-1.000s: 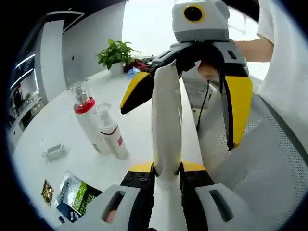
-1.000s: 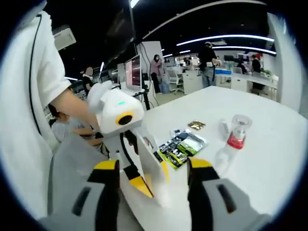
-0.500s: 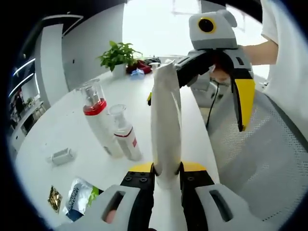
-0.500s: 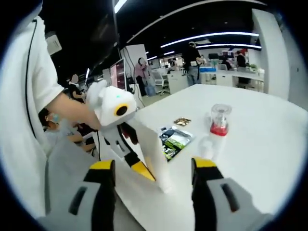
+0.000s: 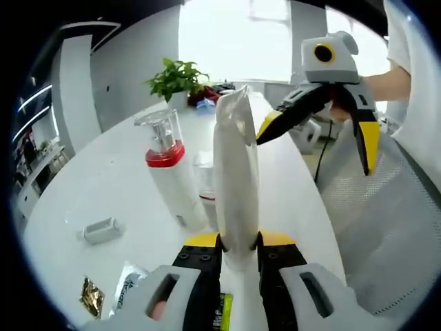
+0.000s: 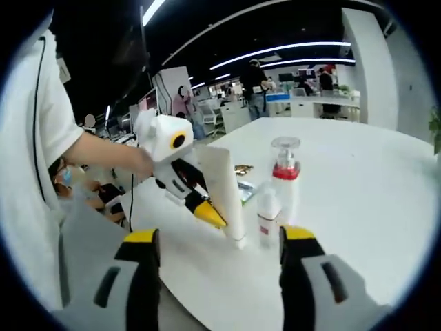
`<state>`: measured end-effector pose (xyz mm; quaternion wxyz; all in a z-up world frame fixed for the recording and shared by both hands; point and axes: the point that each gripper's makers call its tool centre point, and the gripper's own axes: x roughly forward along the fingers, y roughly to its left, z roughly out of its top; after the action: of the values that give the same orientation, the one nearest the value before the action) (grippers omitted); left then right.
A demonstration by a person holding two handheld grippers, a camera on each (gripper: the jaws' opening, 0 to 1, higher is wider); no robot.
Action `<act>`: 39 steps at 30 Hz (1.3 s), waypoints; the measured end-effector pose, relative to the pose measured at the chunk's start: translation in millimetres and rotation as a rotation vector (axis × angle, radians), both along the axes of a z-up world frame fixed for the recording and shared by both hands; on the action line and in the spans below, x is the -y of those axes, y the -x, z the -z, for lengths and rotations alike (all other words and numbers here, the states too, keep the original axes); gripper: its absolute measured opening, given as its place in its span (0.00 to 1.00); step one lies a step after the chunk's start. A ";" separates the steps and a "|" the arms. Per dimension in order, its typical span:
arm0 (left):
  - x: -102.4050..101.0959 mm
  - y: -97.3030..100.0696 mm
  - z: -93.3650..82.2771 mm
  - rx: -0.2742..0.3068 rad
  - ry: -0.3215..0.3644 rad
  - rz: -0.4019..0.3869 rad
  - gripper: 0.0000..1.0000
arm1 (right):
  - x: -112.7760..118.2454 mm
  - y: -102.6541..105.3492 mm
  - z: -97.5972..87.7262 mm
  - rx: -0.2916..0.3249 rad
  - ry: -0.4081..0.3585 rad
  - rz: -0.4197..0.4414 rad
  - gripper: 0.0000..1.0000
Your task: Arrange the skincare products in the storage area until every visible bottle or jar stands upright without overlapping.
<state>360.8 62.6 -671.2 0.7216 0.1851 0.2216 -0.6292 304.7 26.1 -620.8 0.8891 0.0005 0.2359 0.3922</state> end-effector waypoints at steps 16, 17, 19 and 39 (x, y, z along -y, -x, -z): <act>-0.8 -53.9 0.2 0.013 0.004 -0.031 0.16 | 15.7 -1.6 10.5 -0.032 -0.002 0.067 0.71; -0.6 -55.8 0.1 0.021 0.003 -0.028 0.16 | 16.5 -1.7 10.6 -0.033 -0.003 0.071 0.71; 0.6 -60.3 0.3 0.024 -0.001 -0.026 0.16 | 18.9 -1.8 10.3 -0.035 -0.010 0.082 0.71; 6.2 -72.8 2.5 0.039 -0.006 0.002 0.17 | 31.8 0.6 12.7 -0.047 -0.015 0.128 0.72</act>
<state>433.6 56.5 -673.7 0.7246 0.1997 0.2096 -0.6254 304.1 -5.8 -633.5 0.9066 0.0311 0.2532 0.3362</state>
